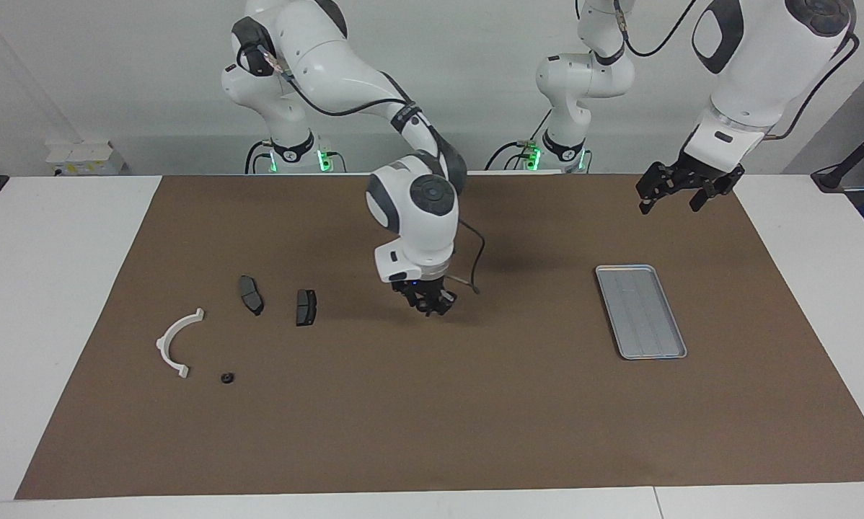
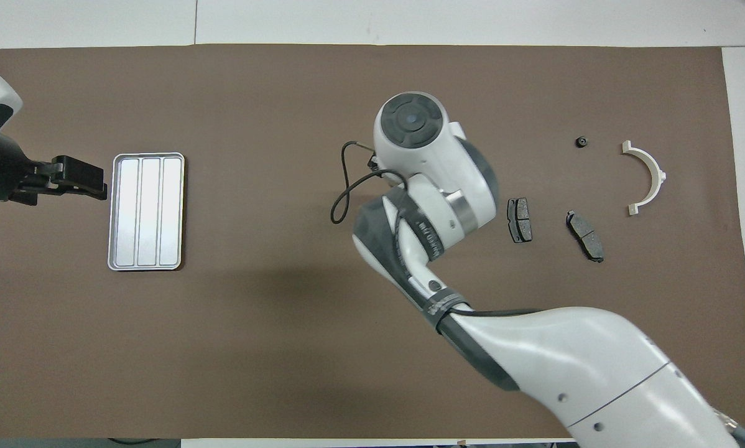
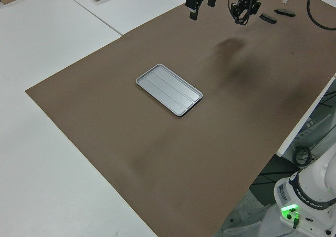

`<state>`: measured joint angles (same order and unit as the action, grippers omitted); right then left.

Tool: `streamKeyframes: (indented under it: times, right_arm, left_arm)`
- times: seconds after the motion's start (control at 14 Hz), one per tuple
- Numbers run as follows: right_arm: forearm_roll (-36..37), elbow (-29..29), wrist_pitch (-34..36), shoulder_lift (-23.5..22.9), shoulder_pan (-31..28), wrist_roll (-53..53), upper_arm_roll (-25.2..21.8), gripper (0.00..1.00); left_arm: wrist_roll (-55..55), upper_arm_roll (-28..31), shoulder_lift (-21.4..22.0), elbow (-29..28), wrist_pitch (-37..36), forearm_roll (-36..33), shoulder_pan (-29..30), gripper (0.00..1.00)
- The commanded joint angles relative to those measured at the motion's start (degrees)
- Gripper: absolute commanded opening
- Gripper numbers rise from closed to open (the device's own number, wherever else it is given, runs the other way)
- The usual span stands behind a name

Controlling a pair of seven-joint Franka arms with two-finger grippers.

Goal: Place bearing gear from tray to pile

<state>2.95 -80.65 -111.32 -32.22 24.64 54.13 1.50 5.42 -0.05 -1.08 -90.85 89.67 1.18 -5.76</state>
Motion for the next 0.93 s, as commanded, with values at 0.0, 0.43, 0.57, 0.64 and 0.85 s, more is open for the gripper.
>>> streamKeyframes:
  times: [0.0, 0.43, 0.57, 0.64, 0.85]
  right_arm:
    - [-2.2, -0.1, 2.6, 2.1, -8.0, -16.2, 0.9, 0.0]
    - [-2.2, -8.5, -7.7, 2.3, -20.1, -41.4, 0.9, 0.0]
    - [-2.1, -12.1, -14.5, 1.6, -22.1, -45.0, 0.8, 0.0]
    - [-2.1, -13.1, -17.2, 1.0, -22.6, -46.1, 0.8, 0.0]
    - [-2.1, -14.0, -20.0, -0.1, -23.3, -46.8, 0.8, 0.0]
  left_arm:
    - [-0.6, 0.5, 0.9, 0.1, -1.8, 0.2, -0.3, 1.0]
    - [-0.8, 0.4, 1.0, -0.3, -0.9, 0.0, -0.3, 1.0]
    - [-0.7, 0.4, 1.3, -0.7, -1.2, 0.1, -0.4, 1.0]
    - [-0.6, 0.5, 1.4, -1.1, -1.2, 0.1, -0.5, 1.0]
    - [-0.2, 0.5, 1.5, -1.3, -1.1, 0.0, -0.8, 1.0]
